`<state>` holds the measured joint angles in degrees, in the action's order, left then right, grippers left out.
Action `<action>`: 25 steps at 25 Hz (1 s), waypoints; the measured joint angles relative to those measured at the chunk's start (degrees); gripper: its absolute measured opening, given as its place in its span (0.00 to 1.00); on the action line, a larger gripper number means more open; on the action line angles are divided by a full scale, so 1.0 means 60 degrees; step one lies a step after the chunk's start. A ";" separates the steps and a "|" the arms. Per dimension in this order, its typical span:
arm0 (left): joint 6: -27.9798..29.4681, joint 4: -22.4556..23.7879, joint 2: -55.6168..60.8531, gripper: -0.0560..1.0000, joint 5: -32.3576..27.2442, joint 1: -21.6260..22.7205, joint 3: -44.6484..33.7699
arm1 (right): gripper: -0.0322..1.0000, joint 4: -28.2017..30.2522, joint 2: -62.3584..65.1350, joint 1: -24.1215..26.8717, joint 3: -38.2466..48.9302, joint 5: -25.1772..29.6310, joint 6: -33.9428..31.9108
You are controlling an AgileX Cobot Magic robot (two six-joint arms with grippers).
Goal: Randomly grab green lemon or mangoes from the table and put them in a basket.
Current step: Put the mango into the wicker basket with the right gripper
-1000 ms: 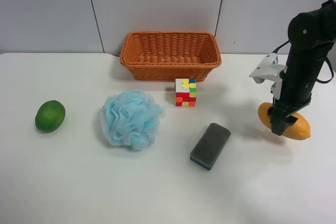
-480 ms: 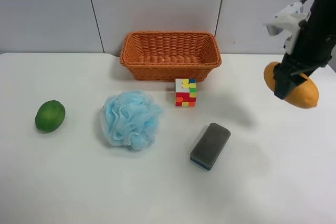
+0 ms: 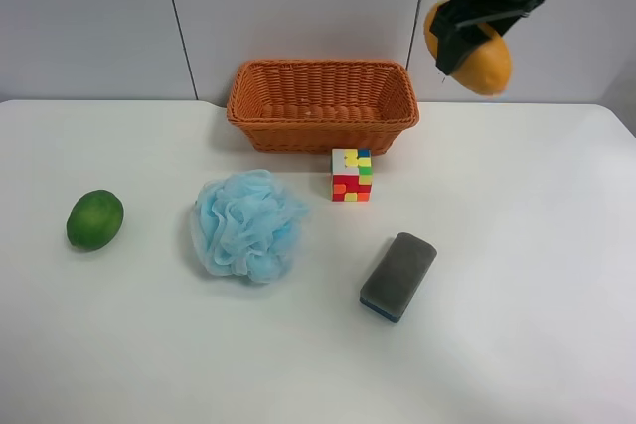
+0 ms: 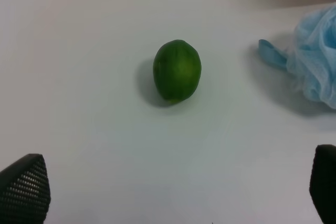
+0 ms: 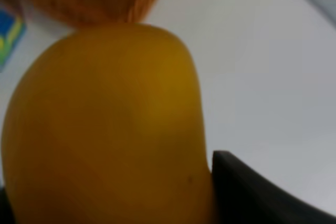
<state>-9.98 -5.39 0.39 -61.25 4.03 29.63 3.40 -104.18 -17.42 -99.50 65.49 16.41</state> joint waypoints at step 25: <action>0.0000 0.0058 0.0000 0.99 0.0000 0.0000 0.0000 | 0.67 -0.0778 -0.4361 -0.0377 -0.1360 -0.5720 -0.0070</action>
<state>-9.98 -5.04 0.39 -61.25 4.03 29.63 -1.27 -130.35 -19.68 -107.66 31.17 15.99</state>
